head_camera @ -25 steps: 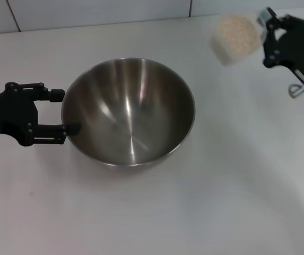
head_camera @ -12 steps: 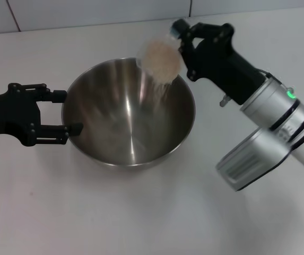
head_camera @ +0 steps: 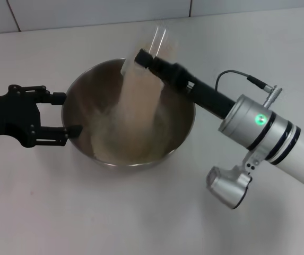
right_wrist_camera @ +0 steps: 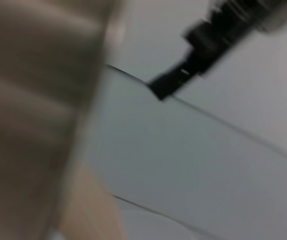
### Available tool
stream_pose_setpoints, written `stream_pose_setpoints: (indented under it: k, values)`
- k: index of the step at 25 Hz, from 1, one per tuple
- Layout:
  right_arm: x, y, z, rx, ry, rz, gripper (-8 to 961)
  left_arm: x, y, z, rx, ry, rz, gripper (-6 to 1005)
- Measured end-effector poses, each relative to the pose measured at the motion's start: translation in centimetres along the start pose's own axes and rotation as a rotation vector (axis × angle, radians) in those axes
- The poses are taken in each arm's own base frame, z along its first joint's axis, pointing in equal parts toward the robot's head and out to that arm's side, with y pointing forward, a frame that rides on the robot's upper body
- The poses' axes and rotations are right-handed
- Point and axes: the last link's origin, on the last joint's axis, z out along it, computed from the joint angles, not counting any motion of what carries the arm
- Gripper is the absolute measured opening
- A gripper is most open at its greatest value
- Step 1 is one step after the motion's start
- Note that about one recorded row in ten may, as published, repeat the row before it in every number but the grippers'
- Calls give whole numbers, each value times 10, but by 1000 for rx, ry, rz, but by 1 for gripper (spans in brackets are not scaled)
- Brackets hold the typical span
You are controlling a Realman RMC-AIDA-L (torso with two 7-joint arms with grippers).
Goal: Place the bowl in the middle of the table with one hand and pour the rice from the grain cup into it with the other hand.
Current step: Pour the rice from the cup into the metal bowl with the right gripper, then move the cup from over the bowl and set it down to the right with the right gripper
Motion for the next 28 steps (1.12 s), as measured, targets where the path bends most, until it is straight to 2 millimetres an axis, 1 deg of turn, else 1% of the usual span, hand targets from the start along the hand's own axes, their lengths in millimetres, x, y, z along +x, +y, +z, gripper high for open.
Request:
stream_pose_setpoints:
  k: [3, 6, 9, 11, 13, 14, 16, 17, 20, 24, 26, 28]
  values:
    - [-4, 5, 4, -36, -27, -268, 10, 1, 0, 1, -1, 1, 3, 797]
    - [-3, 8, 7, -45, -46, -455, 11, 3, -1, 1, -2, 1, 7, 797]
    - [-2, 8, 8, -41, -55, -534, 11, 3, -1, 1, -2, 1, 10, 797]
    - [-5, 6, 8, -46, -38, -498, 12, 4, -1, 1, -2, 1, 10, 797]
    - [-10, 1, 10, -53, 32, -335, 12, 4, -1, 2, -3, 2, 11, 797]
    - [-15, -6, 13, -47, 99, -164, 12, 4, -1, 2, -3, 2, 11, 797]
    - [-19, -15, 17, -25, 187, 74, 12, 4, -1, 2, -3, 2, 10, 797]
    - [-21, -20, 19, -2, 245, 245, 12, 4, -1, 2, -3, 2, 10, 797]
    - [-18, -31, 19, 78, 387, 636, 13, 4, -1, 1, -3, 1, 11, 797]
    - [-8, -33, 6, 225, 500, 1074, 14, 5, -2, 1, -2, 3, 13, 797]
    - [1, -30, -5, 312, 538, 1278, 14, 5, -2, 1, -2, 3, 13, 797]
    - [11, -23, -17, 385, 574, 1445, 14, 6, -3, 2, -2, 4, 16, 797]
